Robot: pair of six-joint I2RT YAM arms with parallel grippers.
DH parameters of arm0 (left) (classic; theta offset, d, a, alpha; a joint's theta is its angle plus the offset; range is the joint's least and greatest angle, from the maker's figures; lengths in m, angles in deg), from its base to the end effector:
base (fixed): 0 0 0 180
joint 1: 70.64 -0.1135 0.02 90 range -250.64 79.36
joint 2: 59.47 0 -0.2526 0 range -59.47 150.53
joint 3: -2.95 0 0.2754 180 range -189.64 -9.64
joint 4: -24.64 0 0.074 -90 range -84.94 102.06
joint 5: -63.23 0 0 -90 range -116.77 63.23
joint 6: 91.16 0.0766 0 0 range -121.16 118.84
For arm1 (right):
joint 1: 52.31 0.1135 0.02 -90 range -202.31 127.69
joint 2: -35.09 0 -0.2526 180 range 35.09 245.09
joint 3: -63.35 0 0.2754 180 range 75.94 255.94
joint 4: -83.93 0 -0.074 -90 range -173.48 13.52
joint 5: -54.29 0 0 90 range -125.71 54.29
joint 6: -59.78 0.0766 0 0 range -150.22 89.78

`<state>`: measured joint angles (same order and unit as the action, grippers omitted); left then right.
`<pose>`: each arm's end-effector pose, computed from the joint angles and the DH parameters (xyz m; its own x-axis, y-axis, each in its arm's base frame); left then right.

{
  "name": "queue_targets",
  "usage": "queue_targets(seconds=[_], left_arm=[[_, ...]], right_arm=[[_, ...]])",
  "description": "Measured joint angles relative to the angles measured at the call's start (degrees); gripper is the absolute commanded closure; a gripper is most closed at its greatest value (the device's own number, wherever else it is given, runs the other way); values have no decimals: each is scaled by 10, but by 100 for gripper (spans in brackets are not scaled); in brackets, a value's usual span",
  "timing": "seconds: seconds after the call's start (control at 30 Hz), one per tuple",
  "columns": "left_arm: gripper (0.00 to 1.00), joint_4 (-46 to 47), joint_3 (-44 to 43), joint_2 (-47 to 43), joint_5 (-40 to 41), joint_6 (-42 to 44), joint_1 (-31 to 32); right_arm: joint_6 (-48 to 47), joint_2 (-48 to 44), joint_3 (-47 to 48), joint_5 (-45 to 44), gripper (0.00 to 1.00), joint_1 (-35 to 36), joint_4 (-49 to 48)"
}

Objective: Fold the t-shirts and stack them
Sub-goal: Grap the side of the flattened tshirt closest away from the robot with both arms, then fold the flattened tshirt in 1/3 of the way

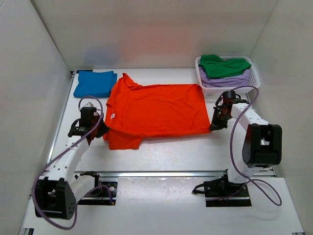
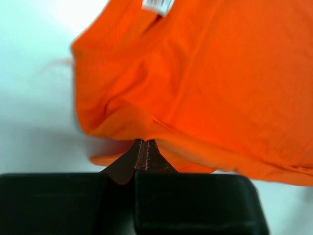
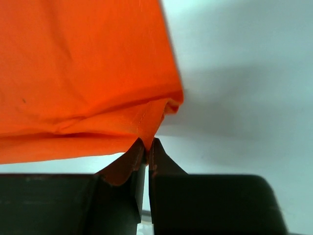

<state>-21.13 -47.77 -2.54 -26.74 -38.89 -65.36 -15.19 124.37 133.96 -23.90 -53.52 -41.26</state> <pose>0.2477 -0.0228 0.1767 -0.6765 -0.5520 -0.4874 -0.4075 0.8319 -0.3766 0.3204 0.0089 0.1351 -0.9354 0.2737 -0.2237 0.2123 0.9411 0.2632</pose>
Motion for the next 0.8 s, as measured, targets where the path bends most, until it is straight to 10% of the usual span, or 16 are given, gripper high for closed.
queue_targets(seconds=[0.8], left_arm=[[97, 144, -151, 294, -11, 19, -43]], right_arm=[[-12, 235, 247, 56, 95, -24, 18]])
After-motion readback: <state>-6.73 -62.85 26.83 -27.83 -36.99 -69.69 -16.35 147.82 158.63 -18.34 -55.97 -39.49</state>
